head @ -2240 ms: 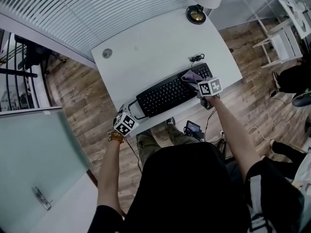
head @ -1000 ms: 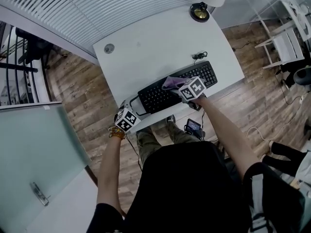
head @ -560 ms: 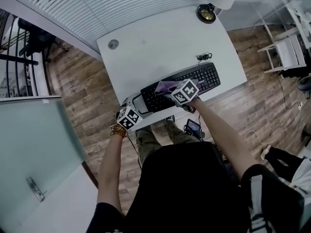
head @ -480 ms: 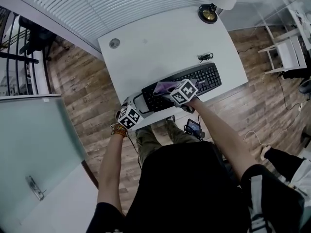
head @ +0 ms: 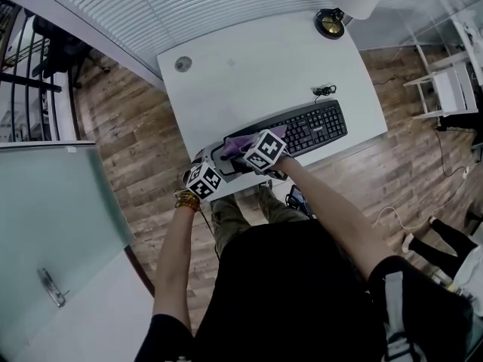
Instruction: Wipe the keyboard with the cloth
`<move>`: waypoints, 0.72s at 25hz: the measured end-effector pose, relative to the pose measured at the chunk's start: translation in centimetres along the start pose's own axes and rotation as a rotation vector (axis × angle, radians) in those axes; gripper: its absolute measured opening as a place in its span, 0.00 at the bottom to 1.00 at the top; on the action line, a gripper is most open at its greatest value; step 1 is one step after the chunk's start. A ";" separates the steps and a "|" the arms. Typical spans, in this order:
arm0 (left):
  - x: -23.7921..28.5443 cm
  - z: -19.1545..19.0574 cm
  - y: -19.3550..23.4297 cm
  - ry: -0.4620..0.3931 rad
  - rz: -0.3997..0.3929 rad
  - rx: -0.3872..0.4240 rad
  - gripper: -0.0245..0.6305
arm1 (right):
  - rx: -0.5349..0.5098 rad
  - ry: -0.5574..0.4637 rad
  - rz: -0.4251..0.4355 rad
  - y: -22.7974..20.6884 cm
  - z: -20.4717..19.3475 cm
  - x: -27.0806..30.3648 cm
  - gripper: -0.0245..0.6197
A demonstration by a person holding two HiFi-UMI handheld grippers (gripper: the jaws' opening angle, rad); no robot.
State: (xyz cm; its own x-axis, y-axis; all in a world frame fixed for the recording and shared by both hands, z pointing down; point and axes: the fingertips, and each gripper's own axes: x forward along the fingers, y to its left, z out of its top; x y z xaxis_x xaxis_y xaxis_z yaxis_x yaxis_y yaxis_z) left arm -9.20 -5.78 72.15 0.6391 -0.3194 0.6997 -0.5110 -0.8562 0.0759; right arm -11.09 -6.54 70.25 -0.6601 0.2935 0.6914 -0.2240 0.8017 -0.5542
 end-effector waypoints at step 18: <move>-0.1 -0.2 0.0 0.016 0.005 0.000 0.73 | 0.040 -0.522 -0.007 -3.7 -0.4 -19.5 0.10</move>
State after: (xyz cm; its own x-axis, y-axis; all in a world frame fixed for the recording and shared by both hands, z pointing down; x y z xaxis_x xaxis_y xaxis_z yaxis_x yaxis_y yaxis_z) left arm -9.35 -5.69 72.23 0.6272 -0.3170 0.7115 -0.5140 -0.8547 0.0723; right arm 2.89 -15.03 58.94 -0.9256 -0.0191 0.3780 -0.2508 0.7790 -0.5747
